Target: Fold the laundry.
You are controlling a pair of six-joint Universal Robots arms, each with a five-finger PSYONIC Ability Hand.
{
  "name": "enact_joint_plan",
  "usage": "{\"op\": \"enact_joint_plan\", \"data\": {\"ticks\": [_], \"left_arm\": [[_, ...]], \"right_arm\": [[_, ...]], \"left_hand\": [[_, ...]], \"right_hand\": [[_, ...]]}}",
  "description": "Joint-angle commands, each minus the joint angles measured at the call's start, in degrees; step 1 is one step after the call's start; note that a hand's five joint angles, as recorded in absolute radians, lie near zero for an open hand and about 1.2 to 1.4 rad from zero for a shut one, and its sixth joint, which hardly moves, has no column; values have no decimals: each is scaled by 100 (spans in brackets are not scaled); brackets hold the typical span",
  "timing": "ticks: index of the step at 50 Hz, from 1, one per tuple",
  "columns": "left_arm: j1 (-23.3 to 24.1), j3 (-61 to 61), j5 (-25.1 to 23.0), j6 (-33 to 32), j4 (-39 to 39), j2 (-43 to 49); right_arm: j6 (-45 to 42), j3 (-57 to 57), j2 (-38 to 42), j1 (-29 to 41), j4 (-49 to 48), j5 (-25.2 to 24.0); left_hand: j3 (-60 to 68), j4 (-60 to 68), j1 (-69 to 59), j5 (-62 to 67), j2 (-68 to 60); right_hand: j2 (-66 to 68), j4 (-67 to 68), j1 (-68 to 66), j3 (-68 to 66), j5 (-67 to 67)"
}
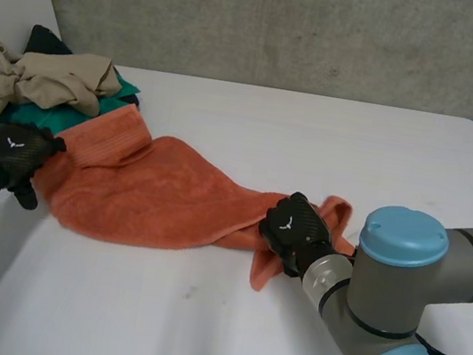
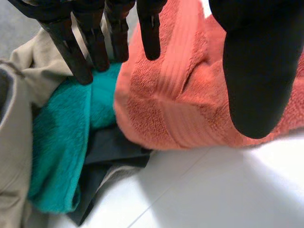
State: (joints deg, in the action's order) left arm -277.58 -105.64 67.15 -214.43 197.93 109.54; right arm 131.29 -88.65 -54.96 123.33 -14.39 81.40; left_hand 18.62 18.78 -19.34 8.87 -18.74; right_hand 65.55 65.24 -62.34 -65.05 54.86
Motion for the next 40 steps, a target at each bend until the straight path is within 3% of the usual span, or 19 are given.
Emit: {"op": "enact_joint_plan", "data": {"ticks": [1,7,23,29,34,38,40], "left_arm": [[-226,122,-817,-2,-26,216],[-226,429,-923,-55,9,523],[-68,1142,-897,-986,-308,1482],[28,1300,-888,-1013,-316,1614],[81,1440,-827,-996,-272,1675],[195,1441,-730,-811,-351,1352],[274,1345,-713,-436,-447,643]], "right_arm": [[116,32,-15,-54,-345,578],[187,-38,-251,-72,-362,816],[301,-91,-331,-529,-362,816],[310,-91,-331,-538,-371,816],[310,-82,-340,-564,-380,842],[389,-56,-445,-713,-319,956],[520,-21,-899,-827,-92,1026]], "left_hand": [[975,960,-903,950,-963],[1262,1246,-1190,1237,-1250],[1699,1683,-1627,1674,-1687],[2708,2692,-2636,2683,-2696],[6134,6119,-6063,6110,-6123],[6138,6122,-6066,6113,-6126],[6138,6122,-6066,6113,-6126]], "right_hand": [[1445,1476,-1766,-1495,1514],[1445,1476,-1766,-1495,1514],[1445,1476,-1766,-1495,1514],[1445,1476,-1766,-1495,1514],[1445,1476,-1766,-1495,1514],[1445,1476,-1766,-1495,1514],[1445,1476,-1766,-1495,1514]]}}
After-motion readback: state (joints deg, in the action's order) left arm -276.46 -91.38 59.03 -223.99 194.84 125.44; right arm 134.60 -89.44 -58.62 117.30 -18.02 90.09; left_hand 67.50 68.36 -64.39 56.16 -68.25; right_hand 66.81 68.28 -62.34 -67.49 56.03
